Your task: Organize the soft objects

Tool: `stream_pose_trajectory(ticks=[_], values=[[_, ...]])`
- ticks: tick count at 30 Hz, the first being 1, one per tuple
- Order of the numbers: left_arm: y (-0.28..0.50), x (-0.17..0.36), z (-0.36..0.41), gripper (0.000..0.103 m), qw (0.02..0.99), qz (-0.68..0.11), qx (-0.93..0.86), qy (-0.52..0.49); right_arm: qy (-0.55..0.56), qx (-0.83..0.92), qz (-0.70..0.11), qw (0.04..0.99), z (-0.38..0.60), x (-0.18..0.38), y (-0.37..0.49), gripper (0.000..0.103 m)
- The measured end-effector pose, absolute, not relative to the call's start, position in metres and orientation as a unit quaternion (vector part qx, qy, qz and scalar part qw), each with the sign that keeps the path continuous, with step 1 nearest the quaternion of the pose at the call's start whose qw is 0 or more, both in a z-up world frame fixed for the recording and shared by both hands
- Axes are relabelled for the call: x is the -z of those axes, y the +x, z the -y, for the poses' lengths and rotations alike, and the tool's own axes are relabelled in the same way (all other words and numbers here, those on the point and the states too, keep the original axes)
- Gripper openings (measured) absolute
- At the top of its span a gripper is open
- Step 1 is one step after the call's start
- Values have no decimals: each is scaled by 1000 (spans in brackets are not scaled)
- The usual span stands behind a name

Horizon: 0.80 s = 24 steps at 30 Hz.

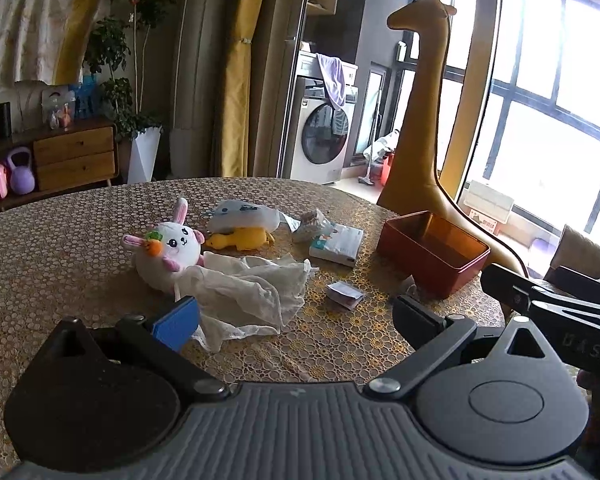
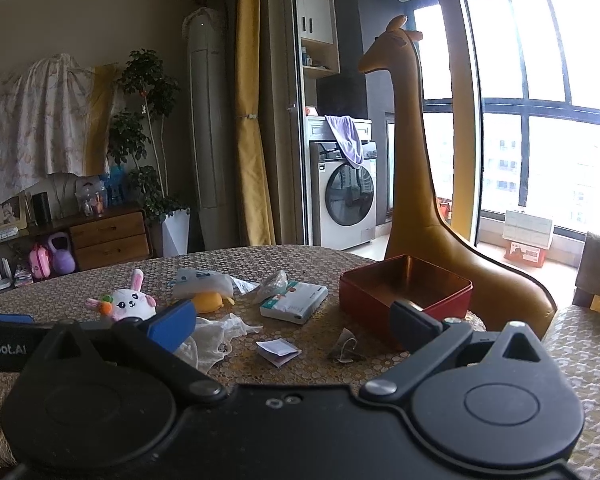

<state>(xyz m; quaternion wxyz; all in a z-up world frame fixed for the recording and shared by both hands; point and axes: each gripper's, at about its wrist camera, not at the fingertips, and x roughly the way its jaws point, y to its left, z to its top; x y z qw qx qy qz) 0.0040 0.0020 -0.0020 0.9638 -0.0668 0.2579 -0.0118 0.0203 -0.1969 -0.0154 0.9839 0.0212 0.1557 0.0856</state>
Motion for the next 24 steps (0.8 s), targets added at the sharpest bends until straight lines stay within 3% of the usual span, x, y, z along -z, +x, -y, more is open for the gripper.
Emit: stream_pose_trajectory(ticks=[15, 24], values=[[38, 14, -13, 103, 958, -275, -1, -83, 31, -93, -182, 978, 197, 20, 48, 102], [78, 48, -18, 103, 942, -331, 3, -62, 42, -126, -266, 955, 195, 44, 92, 101]])
